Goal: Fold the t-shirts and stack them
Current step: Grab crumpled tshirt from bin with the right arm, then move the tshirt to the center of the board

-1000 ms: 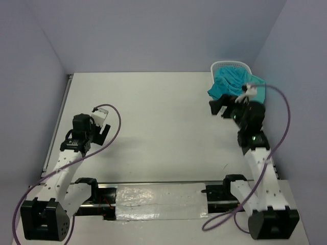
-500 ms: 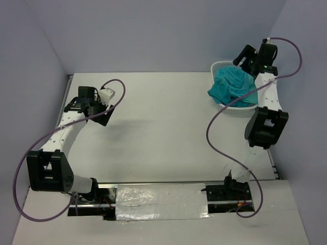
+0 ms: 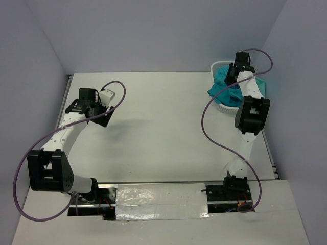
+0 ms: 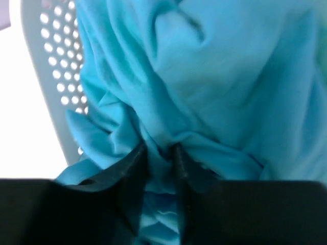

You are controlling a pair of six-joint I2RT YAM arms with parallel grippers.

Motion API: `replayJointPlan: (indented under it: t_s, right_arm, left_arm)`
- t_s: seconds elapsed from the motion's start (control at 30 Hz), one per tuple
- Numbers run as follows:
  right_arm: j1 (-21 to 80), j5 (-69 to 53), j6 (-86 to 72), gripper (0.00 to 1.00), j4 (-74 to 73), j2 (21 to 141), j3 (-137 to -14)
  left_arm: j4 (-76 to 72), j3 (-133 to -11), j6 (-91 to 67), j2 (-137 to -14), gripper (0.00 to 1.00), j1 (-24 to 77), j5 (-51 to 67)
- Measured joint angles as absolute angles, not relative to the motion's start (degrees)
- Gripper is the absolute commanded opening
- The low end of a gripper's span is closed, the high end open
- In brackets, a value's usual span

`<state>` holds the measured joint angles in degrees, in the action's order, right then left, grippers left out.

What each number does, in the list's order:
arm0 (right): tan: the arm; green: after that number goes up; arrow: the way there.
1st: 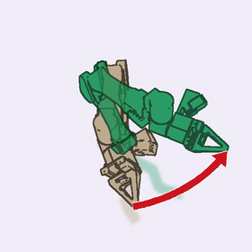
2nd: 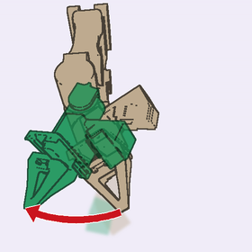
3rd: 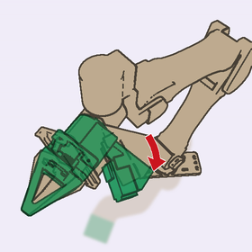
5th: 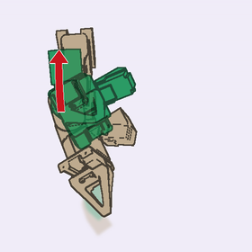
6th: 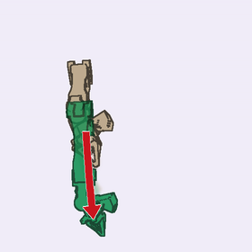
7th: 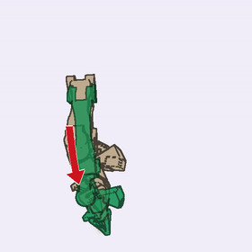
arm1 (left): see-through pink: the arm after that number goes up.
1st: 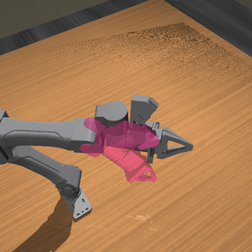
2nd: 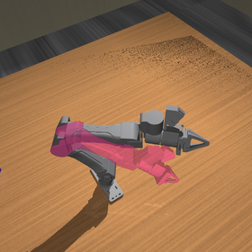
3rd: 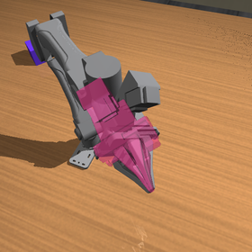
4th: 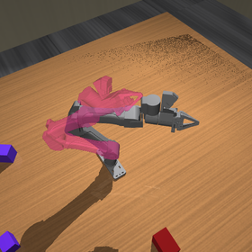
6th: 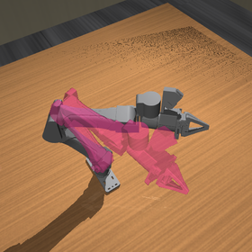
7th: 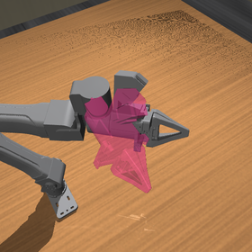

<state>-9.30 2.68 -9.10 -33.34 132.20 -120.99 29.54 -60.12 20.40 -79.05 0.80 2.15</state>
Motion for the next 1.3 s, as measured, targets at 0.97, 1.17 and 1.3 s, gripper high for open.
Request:
replayJointPlan:
  t_s: [0.97,1.17,1.3]
  right_arm:
    - [24.8,-6.6,1.9,0.00,-18.2,81.7,-121.8]
    - [29.9,-8.8,-7.2,0.00,-10.3,76.9,-112.8]
    - [30.5,-8.6,-14.6,0.36,-9.8,81.2,-105.7]
  left_arm:
    - [28.6,-72.4,10.0,-79.9,0.81,-4.9,4.9]
    - [28.7,-80.2,7.2,-80.9,0.83,-11.6,6.6]
    - [28.3,-85.2,7.5,-81.3,0.83,-14.5,6.7]
